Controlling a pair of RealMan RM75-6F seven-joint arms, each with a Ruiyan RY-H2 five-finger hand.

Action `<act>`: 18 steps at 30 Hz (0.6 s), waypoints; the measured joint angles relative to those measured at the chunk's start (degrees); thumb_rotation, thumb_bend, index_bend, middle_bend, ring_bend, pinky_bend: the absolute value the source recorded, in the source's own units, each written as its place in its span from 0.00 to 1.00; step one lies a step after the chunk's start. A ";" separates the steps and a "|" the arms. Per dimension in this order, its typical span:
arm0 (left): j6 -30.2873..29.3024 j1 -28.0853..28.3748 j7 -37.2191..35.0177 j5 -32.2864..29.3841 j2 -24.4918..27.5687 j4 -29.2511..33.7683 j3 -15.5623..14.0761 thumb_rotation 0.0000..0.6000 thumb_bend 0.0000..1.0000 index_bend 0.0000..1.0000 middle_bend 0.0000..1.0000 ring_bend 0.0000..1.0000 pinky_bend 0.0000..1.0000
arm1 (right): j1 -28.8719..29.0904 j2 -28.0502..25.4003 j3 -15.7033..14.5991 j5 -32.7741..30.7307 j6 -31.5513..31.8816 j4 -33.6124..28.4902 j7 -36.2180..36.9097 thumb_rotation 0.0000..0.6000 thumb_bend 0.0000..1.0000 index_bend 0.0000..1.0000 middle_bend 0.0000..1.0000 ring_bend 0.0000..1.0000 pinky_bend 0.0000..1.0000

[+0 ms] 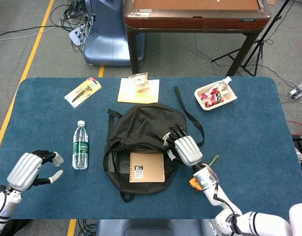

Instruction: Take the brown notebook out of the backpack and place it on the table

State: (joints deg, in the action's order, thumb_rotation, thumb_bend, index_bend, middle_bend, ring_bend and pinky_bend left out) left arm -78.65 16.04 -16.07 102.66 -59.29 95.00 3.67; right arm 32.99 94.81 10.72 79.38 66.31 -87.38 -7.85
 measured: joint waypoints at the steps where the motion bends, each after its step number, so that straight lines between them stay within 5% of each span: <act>1: 0.23 1.24 -1.15 1.61 -0.53 -0.62 -0.09 1.00 0.26 0.53 0.61 0.54 0.56 | -0.05 0.34 0.27 -0.51 0.11 -0.07 -0.05 1.00 0.57 0.69 0.35 0.12 0.08; 8: 4.08 10.98 -8.07 9.61 -7.92 -7.01 -1.11 1.00 0.26 0.54 0.62 0.54 0.56 | -0.61 2.09 1.06 -2.53 1.12 -0.22 0.68 1.00 0.57 0.69 0.32 0.12 0.08; 18: 6.11 19.84 -10.31 13.14 -21.70 -25.32 -2.33 1.00 0.26 0.51 0.60 0.52 0.56 | -1.36 2.00 1.61 -2.83 1.87 -0.60 5.24 1.00 0.59 0.69 0.28 0.12 0.08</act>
State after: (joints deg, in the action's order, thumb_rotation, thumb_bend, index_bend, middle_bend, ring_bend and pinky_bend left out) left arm -72.54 35.88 -26.38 115.80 -81.00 69.68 1.34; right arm 31.63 96.81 12.33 76.55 68.17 -87.99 -2.61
